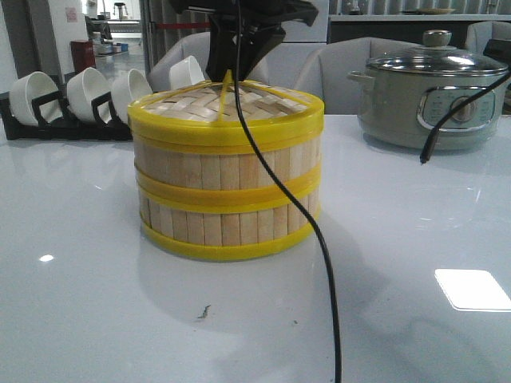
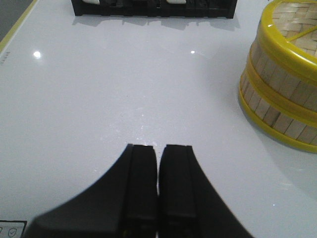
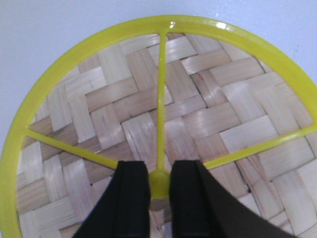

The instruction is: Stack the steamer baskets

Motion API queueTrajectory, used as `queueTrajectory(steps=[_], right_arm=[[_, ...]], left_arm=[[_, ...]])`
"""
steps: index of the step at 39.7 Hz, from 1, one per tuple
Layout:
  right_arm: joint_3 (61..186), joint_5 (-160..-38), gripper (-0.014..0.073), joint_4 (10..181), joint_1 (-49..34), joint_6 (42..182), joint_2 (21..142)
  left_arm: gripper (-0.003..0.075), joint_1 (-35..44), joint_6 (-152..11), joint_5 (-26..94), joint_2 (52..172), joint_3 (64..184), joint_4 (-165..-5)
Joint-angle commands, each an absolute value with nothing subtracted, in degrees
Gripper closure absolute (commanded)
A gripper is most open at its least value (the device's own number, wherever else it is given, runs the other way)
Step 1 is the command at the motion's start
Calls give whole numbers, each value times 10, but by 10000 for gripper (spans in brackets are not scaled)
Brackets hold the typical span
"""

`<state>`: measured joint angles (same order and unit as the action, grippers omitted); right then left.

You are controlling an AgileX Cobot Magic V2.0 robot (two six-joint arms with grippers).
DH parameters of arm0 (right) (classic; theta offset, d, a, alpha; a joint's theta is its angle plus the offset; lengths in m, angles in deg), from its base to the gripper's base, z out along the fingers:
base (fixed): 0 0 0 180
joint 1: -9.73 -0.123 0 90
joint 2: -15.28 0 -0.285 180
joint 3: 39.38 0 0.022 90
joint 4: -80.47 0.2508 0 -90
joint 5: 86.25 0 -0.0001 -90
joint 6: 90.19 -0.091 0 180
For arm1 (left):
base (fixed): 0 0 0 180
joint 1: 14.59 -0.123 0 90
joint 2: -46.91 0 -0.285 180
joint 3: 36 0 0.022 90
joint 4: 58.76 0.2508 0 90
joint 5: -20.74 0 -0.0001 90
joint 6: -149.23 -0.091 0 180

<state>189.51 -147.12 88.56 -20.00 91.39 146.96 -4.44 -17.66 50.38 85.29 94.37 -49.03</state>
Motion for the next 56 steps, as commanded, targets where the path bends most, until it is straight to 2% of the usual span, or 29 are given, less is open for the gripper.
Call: queueTrajectory(steps=[1, 4, 9, 12, 28, 56], right_arm=[[1915, -1438, 531, 897, -199, 920, 1431], [1915, -1438, 456, 897, -199, 920, 1431], [1915, -1436, 285, 897, -199, 920, 1431], [1915, -1434, 242, 897, -199, 920, 1431], [1915, -1433, 242, 871, -185, 920, 1391], [1888, -1496, 242, 824, -115, 920, 1209]], left_arm=[[637, -45, -172, 460, 854, 959, -487], [637, -45, -172, 460, 854, 959, -487], [637, -45, -172, 460, 854, 959, -487], [637, -45, -172, 460, 854, 959, -487], [637, -45, -172, 460, 854, 959, -487], [637, -45, -172, 460, 854, 959, -487]])
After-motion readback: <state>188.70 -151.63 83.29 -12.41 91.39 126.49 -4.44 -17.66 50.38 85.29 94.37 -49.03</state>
